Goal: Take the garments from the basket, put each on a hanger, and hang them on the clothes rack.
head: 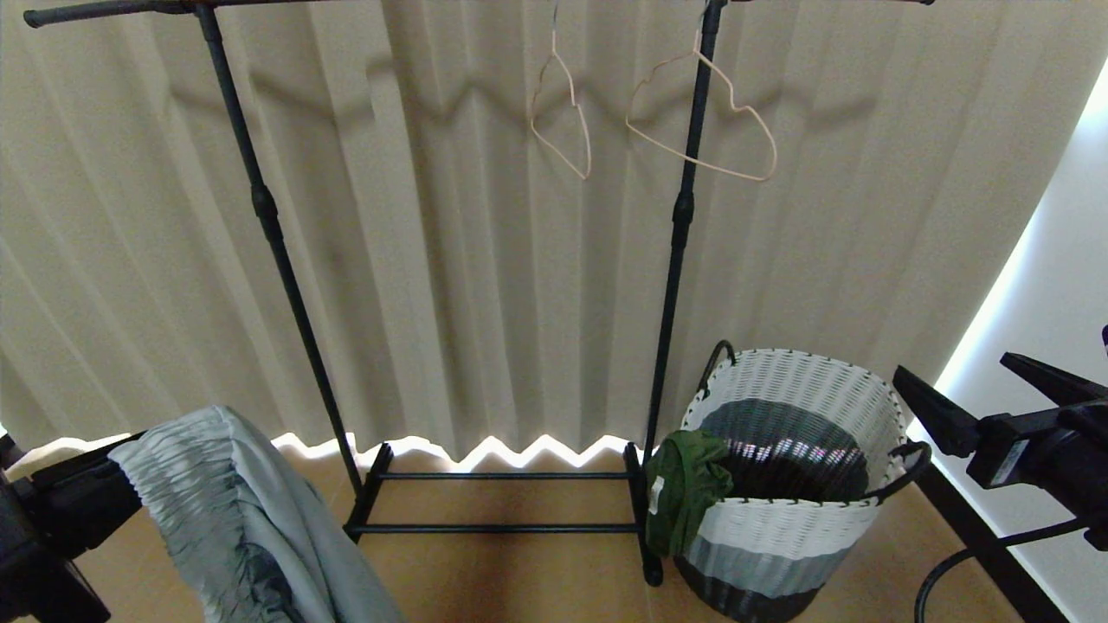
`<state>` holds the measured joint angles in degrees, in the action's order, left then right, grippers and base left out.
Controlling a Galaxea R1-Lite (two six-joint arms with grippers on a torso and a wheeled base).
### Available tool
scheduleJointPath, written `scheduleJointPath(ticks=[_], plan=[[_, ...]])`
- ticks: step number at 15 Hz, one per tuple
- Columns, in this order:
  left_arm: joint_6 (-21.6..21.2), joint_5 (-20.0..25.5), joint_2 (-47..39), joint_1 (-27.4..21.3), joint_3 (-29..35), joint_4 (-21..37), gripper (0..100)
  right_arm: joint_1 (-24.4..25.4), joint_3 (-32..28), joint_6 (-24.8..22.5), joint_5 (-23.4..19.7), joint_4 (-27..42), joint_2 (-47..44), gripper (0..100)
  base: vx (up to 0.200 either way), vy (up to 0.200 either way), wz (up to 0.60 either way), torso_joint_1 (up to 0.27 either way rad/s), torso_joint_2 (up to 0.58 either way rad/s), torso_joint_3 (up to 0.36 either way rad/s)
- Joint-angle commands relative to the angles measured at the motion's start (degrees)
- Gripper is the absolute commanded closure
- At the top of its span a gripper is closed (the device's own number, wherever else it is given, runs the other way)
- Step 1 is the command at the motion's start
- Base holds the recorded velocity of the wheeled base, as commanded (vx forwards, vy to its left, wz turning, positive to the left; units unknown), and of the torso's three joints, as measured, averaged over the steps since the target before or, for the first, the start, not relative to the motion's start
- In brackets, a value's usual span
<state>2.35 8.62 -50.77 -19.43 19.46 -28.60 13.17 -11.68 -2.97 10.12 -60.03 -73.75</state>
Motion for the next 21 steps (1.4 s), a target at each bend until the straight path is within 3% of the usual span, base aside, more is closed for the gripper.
scheduleJointPath(ticks=[1,13,21], plan=[[0.0,0.0,0.0,-0.4,0.0,0.0,100,0.0,0.0,0.0,0.0,0.0,-0.2,0,0.200,0.000,0.00,0.017,0.00,0.002],[0.0,0.0,-0.1,-0.4,-0.2,0.0,100,0.0,1.5,0.0,0.0,0.0,0.1,0,0.200,0.000,0.00,0.001,0.00,0.004],[-0.2,0.0,0.0,-0.4,-0.6,0.0,100,-0.1,3.0,0.0,-0.2,0.0,0.0,0,0.000,0.000,0.00,0.006,-0.06,-0.089]])
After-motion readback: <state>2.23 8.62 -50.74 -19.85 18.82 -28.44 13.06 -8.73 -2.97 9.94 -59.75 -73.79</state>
